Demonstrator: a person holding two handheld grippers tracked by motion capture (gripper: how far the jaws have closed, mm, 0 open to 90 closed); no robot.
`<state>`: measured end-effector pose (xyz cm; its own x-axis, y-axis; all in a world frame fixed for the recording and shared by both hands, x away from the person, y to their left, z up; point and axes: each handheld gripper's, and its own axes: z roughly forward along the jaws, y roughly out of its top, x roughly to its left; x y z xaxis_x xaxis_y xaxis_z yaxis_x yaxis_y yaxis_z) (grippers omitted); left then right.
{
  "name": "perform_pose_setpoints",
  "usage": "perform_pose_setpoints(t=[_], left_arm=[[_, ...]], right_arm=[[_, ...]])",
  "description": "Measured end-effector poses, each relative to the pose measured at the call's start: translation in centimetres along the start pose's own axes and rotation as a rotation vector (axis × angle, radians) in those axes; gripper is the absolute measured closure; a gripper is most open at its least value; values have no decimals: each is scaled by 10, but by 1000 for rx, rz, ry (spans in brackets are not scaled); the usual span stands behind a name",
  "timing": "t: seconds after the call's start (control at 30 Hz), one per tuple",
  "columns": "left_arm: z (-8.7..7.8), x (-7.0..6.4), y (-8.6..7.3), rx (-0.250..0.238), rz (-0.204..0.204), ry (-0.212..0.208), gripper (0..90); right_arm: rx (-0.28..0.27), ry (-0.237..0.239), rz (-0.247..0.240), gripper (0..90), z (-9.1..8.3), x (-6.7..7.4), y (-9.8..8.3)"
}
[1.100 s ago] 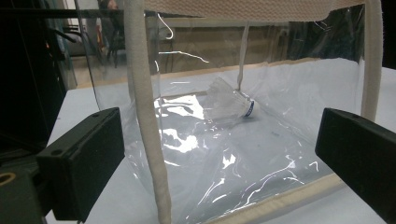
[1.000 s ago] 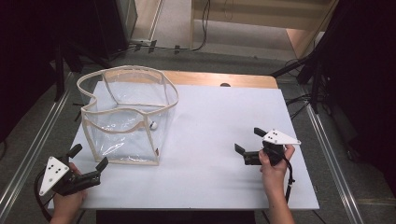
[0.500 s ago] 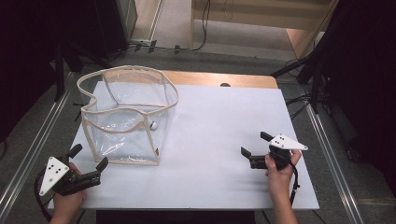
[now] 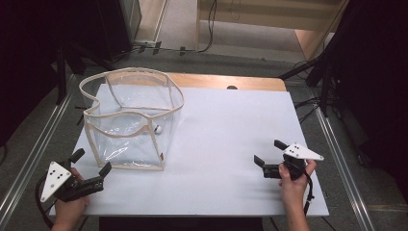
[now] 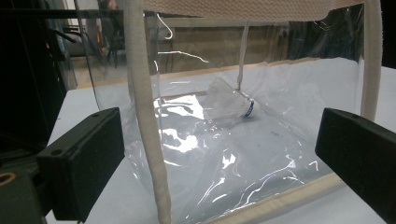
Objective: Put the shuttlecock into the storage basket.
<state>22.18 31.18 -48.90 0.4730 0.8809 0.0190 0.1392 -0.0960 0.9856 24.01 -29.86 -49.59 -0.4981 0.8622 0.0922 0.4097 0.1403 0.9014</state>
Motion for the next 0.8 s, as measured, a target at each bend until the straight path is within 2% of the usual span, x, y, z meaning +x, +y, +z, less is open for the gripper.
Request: perform_pose_setpoints(t=[0.23,0.8], left_arm=[[0,0,0,0,0,1,21],[0,0,0,-1,0,-2,21]], right_arm=[[5,-14,5,0,-5,-3,-7],[-24,-38,25,0,-20,-9,-17]])
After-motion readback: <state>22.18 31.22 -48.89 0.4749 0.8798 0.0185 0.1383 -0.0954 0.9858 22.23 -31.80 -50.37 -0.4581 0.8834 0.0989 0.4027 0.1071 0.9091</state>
